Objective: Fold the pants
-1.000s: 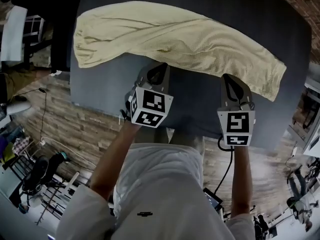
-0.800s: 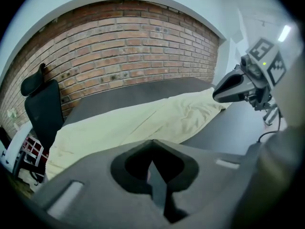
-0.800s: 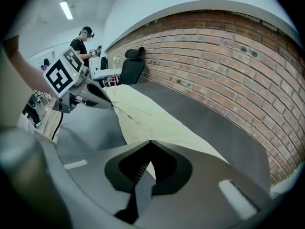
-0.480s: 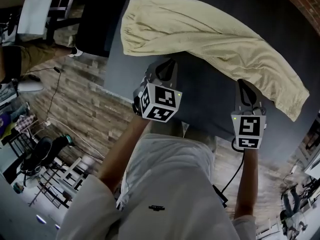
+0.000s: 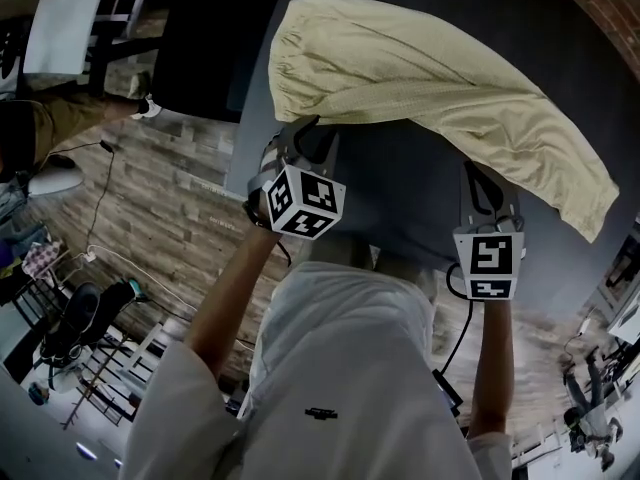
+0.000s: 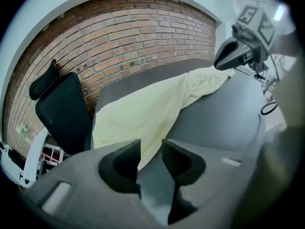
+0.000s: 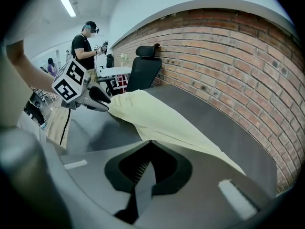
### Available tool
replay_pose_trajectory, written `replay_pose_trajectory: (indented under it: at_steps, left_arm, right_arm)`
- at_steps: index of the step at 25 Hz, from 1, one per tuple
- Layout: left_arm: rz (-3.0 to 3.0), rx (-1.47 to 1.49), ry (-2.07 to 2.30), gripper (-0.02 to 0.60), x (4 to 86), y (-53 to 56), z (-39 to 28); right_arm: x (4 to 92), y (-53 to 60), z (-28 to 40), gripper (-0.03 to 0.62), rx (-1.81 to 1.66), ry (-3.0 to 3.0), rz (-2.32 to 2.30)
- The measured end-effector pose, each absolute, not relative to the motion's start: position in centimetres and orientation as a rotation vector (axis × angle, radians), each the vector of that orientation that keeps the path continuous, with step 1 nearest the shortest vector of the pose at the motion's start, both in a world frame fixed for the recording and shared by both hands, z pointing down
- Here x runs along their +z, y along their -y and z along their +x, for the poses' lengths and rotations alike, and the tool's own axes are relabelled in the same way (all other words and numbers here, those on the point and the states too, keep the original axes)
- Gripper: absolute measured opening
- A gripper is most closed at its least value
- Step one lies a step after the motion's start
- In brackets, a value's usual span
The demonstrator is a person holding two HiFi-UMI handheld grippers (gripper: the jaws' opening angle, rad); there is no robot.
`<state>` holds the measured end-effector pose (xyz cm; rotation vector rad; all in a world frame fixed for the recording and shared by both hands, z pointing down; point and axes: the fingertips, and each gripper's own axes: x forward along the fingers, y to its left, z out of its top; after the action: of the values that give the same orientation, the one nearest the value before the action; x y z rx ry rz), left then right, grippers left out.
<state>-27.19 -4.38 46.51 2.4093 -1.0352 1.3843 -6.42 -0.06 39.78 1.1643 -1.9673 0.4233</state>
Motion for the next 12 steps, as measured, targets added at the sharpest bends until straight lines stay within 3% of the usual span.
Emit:
replay_pose_trajectory:
  at_steps: [12]
  left_arm:
    - [2.547,1.798,0.537,0.146,49.6,3.9,-29.8]
  right_arm:
    - [39.4,1.8,-9.0,0.008,0.422,1.950,1.139]
